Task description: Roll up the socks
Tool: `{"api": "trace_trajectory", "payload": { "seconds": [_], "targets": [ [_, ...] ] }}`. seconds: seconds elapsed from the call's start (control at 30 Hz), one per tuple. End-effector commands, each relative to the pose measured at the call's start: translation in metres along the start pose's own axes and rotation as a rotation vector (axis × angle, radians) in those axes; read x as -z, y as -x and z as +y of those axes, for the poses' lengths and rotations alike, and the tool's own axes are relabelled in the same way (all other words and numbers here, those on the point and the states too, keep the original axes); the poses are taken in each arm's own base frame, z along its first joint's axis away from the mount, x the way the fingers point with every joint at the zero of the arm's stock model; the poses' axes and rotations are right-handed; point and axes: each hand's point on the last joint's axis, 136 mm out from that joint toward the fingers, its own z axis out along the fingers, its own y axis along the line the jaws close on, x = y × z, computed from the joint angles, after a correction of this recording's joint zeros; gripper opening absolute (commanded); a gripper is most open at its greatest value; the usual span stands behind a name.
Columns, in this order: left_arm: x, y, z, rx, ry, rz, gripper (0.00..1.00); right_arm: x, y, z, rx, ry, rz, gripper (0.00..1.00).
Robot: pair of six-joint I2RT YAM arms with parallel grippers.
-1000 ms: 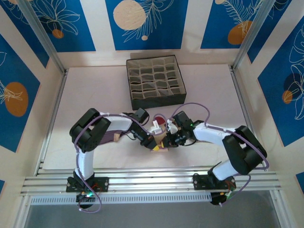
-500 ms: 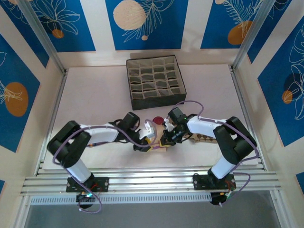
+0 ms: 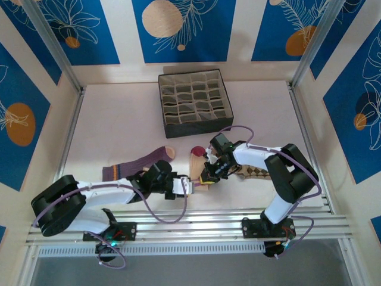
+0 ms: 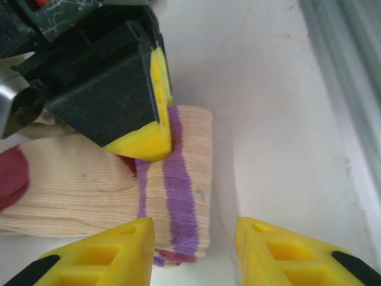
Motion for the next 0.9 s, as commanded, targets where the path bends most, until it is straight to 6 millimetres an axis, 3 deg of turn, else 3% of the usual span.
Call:
{"api": "trace_trajectory", "payload": {
  "seconds": [0.0,0.1,0.3,0.53,0.6,0.7,0.8,0.87],
  "targets": [
    [-0.005,0.000,0.014,-0.119,0.102,0.037,0.38,-0.013,-0.025,-0.038,-0.083,-0.136,0.098,0.01],
    [-0.014,0.000,0.010,-0.173,0.107,0.072,0.34,-0.015,-0.025,-0.036,-0.082,-0.126,0.108,0.01],
    [-0.029,-0.003,0.003,-0.198,0.087,0.091,0.37,-0.016,-0.027,-0.035,-0.086,-0.117,0.124,0.01],
    [-0.047,-0.027,-0.004,-0.204,0.065,0.161,0.42,-0.016,-0.030,-0.030,-0.066,-0.085,0.141,0.02],
    [-0.051,-0.035,-0.010,-0.182,0.032,0.195,0.32,-0.016,-0.030,-0.025,-0.034,-0.069,0.132,0.10],
    [-0.051,-0.040,-0.020,-0.126,-0.041,0.234,0.00,-0.011,-0.028,-0.019,0.005,-0.056,0.094,0.32],
    [-0.048,-0.039,-0.031,-0.073,-0.106,0.223,0.00,-0.003,-0.024,-0.016,0.026,-0.049,0.035,0.46],
    [-0.046,-0.038,-0.036,-0.026,-0.154,0.219,0.00,0.003,-0.020,-0.016,0.033,-0.050,-0.002,0.50]
  ]
}}
